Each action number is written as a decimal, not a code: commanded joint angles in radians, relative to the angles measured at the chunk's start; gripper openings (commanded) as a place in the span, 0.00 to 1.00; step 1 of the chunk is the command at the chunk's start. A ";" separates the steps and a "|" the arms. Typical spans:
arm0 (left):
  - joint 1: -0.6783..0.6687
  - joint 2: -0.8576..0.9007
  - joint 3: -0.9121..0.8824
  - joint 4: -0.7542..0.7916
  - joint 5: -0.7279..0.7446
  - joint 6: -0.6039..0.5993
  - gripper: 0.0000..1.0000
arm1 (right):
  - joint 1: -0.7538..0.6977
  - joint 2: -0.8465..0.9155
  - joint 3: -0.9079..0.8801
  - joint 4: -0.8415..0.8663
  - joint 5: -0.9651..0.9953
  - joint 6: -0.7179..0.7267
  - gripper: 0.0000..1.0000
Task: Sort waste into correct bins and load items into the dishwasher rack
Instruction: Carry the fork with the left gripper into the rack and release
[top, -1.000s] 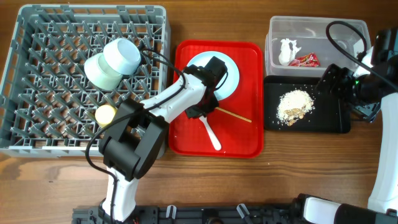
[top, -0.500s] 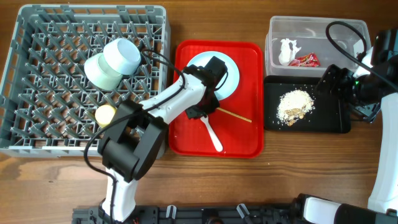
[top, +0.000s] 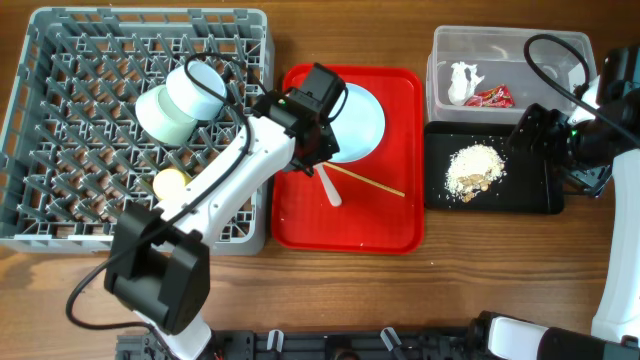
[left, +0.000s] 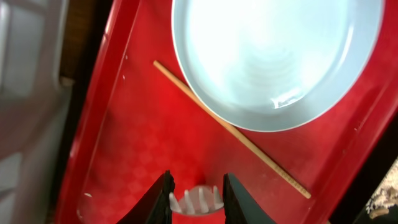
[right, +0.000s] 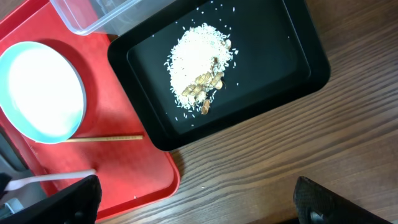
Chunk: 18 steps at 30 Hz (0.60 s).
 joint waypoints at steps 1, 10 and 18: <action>0.004 -0.045 -0.002 -0.004 -0.024 0.078 0.25 | -0.002 -0.013 0.005 -0.001 0.017 -0.018 1.00; 0.006 -0.084 -0.002 -0.005 -0.027 0.128 0.24 | -0.002 -0.013 0.005 -0.004 0.017 -0.018 1.00; 0.058 -0.199 -0.001 -0.023 -0.019 0.231 0.24 | -0.002 -0.013 0.005 -0.004 0.017 -0.018 1.00</action>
